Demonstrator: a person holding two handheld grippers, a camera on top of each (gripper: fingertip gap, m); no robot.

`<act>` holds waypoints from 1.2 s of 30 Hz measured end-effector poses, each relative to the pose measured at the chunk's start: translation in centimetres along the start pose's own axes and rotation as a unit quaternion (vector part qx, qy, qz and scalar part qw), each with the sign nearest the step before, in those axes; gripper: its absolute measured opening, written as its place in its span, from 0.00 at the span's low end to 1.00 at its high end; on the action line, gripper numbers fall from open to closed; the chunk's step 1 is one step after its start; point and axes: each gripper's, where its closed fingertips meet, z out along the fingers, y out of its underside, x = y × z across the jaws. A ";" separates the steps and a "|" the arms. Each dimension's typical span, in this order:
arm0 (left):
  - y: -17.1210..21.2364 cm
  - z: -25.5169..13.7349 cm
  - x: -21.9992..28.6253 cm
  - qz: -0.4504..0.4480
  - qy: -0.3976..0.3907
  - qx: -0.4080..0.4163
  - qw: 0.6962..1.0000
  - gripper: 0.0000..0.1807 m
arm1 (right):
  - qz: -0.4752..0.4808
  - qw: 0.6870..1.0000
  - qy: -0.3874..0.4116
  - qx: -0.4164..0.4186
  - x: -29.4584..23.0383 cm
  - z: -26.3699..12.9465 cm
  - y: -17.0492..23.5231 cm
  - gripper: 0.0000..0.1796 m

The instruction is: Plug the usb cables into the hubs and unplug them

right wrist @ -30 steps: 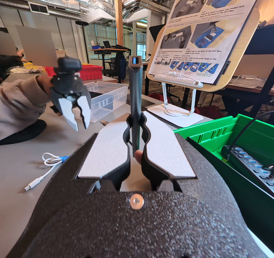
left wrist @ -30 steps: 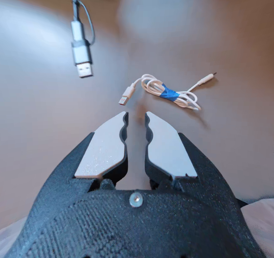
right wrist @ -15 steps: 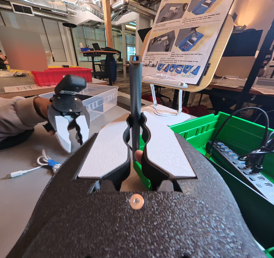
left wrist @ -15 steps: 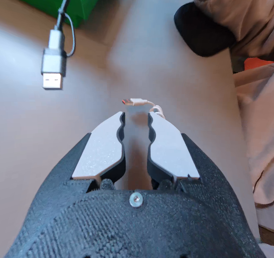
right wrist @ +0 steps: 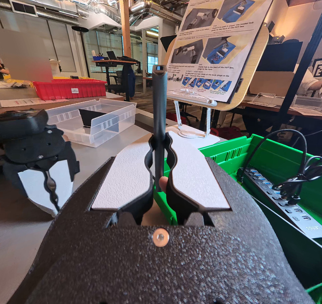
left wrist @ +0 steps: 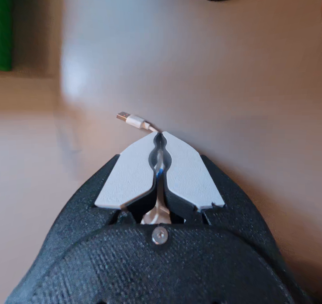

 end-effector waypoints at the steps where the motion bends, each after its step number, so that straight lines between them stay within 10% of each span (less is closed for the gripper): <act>1: 0.3 -0.2 0.6 0.024 0.009 -0.012 1.000 0.00 | -0.001 1.000 -0.005 -0.001 -0.2 0.0 0.0 0.06; 15: 3.6 -2.1 3.8 0.089 0.062 -0.109 0.988 0.21 | -0.031 0.994 -0.101 -0.006 -4.4 0.7 0.5 0.06; 20: 4.0 -1.6 3.1 0.111 0.047 -0.120 0.985 0.07 | -0.032 0.992 -0.118 -0.005 -5.0 0.7 0.5 0.06; 36: -3.3 -12.7 3.6 0.039 0.171 0.260 0.950 0.07 | -0.012 0.953 -0.303 0.025 -12.1 -0.6 -0.3 0.06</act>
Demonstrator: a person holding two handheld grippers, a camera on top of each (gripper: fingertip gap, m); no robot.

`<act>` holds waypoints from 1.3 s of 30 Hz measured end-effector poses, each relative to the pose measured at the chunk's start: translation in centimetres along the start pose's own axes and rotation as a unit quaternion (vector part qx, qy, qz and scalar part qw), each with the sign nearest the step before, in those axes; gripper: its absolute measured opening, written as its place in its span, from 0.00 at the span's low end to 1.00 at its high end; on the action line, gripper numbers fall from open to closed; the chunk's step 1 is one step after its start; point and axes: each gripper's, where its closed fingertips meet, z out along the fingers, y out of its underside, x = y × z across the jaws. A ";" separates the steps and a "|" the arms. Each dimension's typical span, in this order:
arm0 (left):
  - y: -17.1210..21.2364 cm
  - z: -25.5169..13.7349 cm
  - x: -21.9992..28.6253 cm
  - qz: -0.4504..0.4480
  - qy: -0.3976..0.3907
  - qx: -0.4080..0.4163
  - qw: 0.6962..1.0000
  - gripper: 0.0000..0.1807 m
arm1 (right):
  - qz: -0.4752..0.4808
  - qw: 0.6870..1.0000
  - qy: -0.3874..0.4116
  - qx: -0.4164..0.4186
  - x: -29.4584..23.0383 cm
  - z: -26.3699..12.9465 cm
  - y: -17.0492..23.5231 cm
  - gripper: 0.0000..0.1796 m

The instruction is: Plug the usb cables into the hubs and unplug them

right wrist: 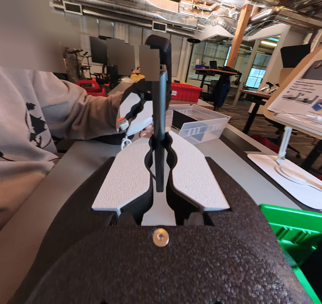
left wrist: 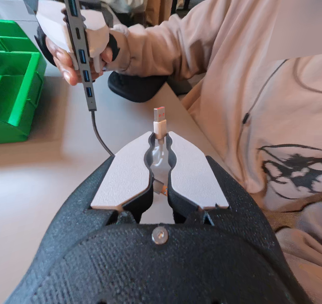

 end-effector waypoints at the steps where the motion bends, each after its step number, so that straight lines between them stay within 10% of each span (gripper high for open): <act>1: -0.4 -0.6 0.6 -0.008 0.012 0.008 1.000 0.07 | 0.010 1.000 -0.015 0.008 -0.4 0.1 -0.2 0.06; 21: -2.7 -12.9 4.3 0.012 -0.044 0.119 0.992 0.06 | 0.102 0.968 -0.228 -0.023 -7.0 1.1 1.1 0.06; 30: 6.0 -1.7 -4.8 -0.208 -0.016 -0.029 0.977 0.05 | 0.099 0.973 -0.204 -0.034 -6.3 1.6 1.7 0.06; 39: 9.0 -3.0 -12.5 -0.145 -0.285 -0.122 0.940 0.14 | 0.076 0.987 -0.131 -0.061 -3.7 1.5 3.1 0.06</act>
